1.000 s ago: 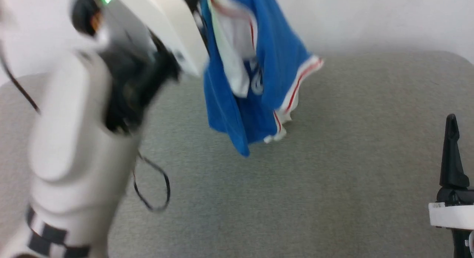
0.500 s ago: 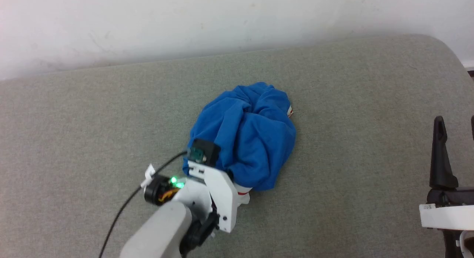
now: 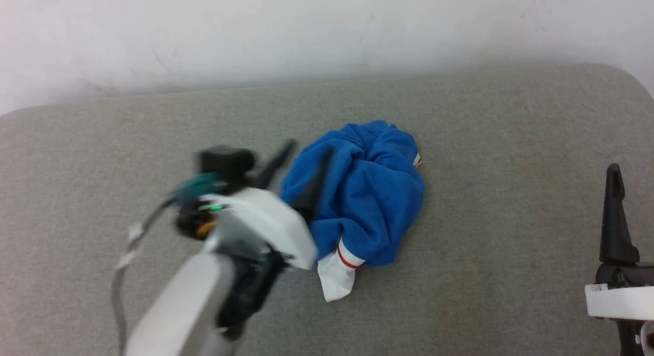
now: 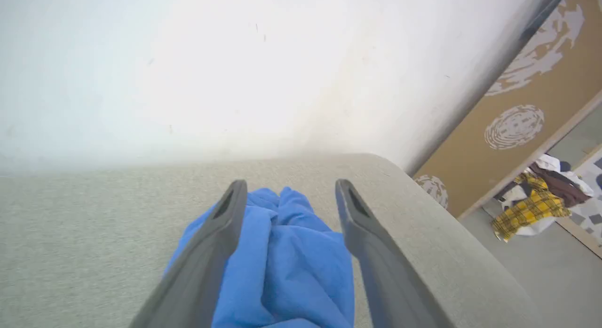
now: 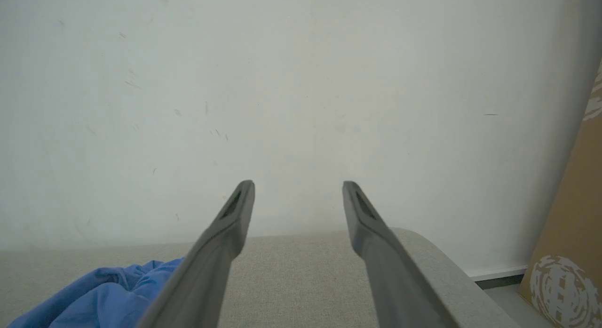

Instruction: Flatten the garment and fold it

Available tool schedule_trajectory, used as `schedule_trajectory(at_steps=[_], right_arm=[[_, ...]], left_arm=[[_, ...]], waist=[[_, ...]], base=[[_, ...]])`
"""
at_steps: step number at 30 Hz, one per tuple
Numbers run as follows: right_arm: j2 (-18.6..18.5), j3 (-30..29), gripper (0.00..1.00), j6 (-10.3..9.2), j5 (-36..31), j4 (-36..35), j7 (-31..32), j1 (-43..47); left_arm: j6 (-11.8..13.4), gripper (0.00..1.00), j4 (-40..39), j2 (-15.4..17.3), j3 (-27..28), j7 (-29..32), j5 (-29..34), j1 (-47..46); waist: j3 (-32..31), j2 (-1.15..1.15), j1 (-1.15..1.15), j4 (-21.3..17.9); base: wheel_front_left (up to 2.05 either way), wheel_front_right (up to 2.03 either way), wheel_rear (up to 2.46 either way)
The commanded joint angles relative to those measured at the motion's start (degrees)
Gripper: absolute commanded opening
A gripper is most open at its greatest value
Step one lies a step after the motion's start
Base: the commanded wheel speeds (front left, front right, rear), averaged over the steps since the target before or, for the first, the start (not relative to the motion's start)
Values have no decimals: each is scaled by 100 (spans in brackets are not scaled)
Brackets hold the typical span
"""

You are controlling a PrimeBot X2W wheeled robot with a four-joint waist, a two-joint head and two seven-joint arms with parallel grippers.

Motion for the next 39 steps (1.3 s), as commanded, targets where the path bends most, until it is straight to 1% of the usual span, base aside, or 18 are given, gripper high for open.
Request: schedule_trajectory(at_steps=[1, 4, 6, 7, 9, 10, 12, 13, 15, 17, 19, 21, 25, 28, 30, 33, 37, 39], right_arm=[[13, -13, 100, -5, 34, -3, 3, 94], [13, -24, 100, -5, 56, -23, -10, 153], [13, -41, 100, -5, 71, -34, -16, 216], [13, -54, 100, -5, 76, -35, -21, 248], [13, -56, 100, -5, 87, -30, -28, 313], [13, -46, 100, -5, 92, -27, -38, 341], [13, -20, 100, -5, 112, 0, -62, 393], [13, -20, 100, -5, 112, 0, -62, 393], [13, -2, 100, -5, 140, 30, -81, 458], [13, 12, 100, -5, 168, 58, -93, 522], [13, 14, 100, -5, 189, 98, -117, 574], [13, -15, 100, -5, 211, 121, -134, 605], [13, 96, 100, -5, 217, 81, 39, 400], [13, 343, 100, -5, 168, -43, 435, -69], [5, 517, 100, -5, 101, -107, 877, -485], [-184, 758, 100, -5, 169, -49, 1735, -1208], [-593, 984, 100, -5, 417, 387, 2933, -2141], [-738, 1038, 100, -5, 526, 632, 3441, -2548]], left_arm=[[212, 100, -443, 213, 280, -250, 31, 302], [420, 100, -1141, 499, 633, -838, 293, 724], [365, 100, -1522, 695, 718, -1331, 511, 1053], [363, 100, -1633, 752, 774, -1568, 569, 1253], [430, 100, -1738, 967, 820, -2032, 940, 1648], [495, 100, -1747, 1033, 830, -2216, 1089, 1855], [712, 100, -1721, 1095, 903, -2461, 1366, 2245], [712, 100, -1721, 1095, 903, -2461, 1366, 2245], [919, 100, -1674, 1045, 995, -2594, 1511, 2598], [1023, 100, -1604, 936, 1109, -2662, 1532, 2859], [988, 100, -1545, 855, 1126, -2688, 1570, 2993], [901, 100, -1505, 790, 1111, -2697, 1605, 3025], [742, 100, -1544, 657, 1198, -2701, 1719, 2836], [639, 100, -1546, 566, 1262, -2702, 1798, 2708], [581, 100, -1551, 496, 1292, -2702, 1851, 2641], [495, 100, -1543, 377, 1331, -2702, 1913, 2560], [373, 100, -1492, 207, 1392, -2703, 1975, 2479], [293, 100, -1460, 118, 1408, -2703, 2009, 2427]], waist=[[-63, 0, 0, 62], [-68, 0, 0, 75], [-64, 0, 0, 74], [-58, 0, 0, 76], [-44, 0, 0, 70], [-36, 0, 0, 62], [-25, 0, 0, 43], [-25, 0, 0, 43], [-4, 0, 0, 32], [53, 0, 0, 32], [83, 0, 0, 52], [134, 0, 0, 102], [275, 0, 0, 230], [400, 0, 0, 293], [511, 0, 0, 339], [705, 0, 0, 427], [995, 0, 0, 578], [1165, 0, 0, 679]], base=[[0, 0, 0], [0, 0, 0], [0, 0, 0], [0, 0, 0], [0, 0, 0], [0, 0, 0], [0, 0, 0], [0, 0, 0], [0, 0, 0], [0, 0, 0], [0, 0, 0], [0, 0, 0], [0, 0, 0], [0, 0, 0], [0, 0, 0], [0, 0, 0], [0, 0, 0], [0, 0, 0]])
